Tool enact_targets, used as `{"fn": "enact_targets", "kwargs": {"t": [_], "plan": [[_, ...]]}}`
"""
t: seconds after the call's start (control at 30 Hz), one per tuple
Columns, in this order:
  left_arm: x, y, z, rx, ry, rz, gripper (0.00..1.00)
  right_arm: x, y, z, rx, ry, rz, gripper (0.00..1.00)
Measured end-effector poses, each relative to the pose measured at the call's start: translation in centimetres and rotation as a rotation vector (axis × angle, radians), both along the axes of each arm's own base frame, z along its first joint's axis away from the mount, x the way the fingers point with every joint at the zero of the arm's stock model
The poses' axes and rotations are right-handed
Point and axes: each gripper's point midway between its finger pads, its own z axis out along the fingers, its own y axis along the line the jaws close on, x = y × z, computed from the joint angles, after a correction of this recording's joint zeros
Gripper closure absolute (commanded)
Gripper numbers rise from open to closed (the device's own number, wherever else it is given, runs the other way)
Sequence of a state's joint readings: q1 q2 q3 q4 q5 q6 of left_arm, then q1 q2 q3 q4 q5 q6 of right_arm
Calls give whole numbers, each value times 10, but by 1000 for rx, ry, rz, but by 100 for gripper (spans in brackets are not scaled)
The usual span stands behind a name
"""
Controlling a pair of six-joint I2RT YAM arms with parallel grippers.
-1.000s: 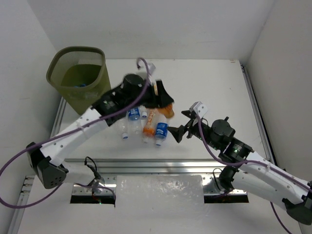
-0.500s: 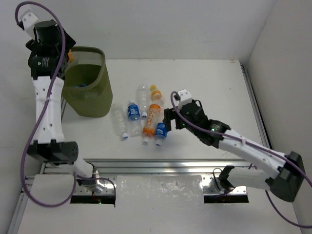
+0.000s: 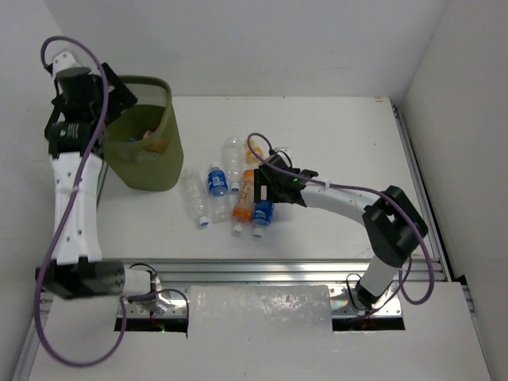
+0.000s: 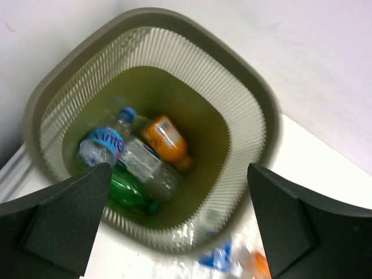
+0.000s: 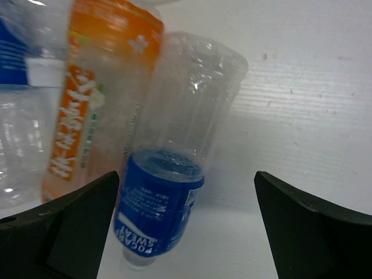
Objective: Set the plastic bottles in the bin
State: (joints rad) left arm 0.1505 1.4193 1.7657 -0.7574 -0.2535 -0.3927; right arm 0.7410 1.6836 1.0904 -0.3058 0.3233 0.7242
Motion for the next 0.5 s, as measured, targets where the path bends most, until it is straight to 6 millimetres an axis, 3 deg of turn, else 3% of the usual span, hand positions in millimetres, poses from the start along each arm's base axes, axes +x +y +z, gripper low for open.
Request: {"fn": "enact_targets", "kwargs": {"t": [0.13, 0.23, 0.27, 0.33, 0.43, 0.5], "plan": [[-46, -24, 24, -10, -125, -93, 0, -9, -7, -31, -17, 76, -41, 14], [-57, -49, 24, -29, -166, -190, 0, -15, -19, -49, 0, 121, -76, 38], [-57, -60, 20, -37, -164, -231, 0, -16, -25, -56, 16, 131, -98, 51], [-57, -102, 13, -58, -152, -365, 0, -13, -33, -53, 52, 105, -121, 63], [-60, -182, 7, -103, -150, -623, 0, -23, -57, -48, 48, 54, -136, 83], [-62, -228, -14, -140, -98, -760, 0, -35, -68, -38, 42, 6, -90, 90]]}}
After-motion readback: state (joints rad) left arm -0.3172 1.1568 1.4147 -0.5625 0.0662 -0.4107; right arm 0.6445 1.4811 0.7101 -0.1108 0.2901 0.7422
